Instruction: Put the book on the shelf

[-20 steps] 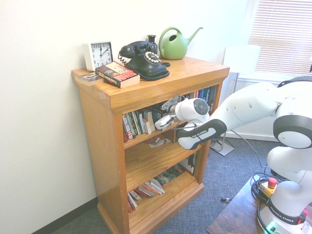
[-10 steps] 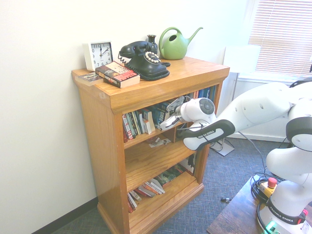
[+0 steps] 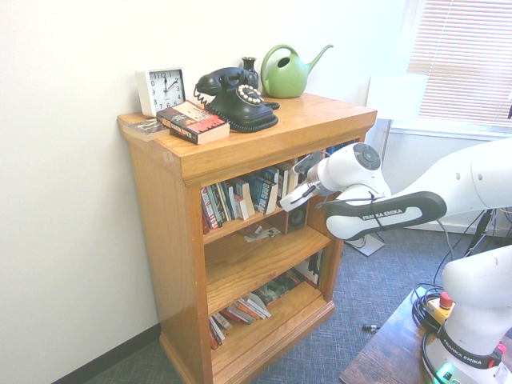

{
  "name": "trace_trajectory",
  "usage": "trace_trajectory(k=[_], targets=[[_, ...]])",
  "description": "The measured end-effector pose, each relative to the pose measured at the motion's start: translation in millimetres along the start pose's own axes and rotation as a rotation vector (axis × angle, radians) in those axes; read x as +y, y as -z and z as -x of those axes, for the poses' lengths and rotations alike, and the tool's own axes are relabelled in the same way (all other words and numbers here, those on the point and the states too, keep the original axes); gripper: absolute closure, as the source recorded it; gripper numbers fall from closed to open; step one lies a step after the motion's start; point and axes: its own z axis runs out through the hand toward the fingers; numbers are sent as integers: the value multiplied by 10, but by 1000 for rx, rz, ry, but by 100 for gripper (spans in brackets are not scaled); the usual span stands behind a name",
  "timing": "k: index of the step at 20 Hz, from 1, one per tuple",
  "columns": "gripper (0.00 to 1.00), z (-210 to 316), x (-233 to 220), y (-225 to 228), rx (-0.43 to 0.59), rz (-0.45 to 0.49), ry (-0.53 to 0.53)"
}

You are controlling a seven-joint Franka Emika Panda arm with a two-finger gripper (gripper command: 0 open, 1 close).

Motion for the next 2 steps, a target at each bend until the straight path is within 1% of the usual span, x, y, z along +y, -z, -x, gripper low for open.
trace_trajectory(k=[2], targets=[[0,-43,58,132,-39,43,-4]])
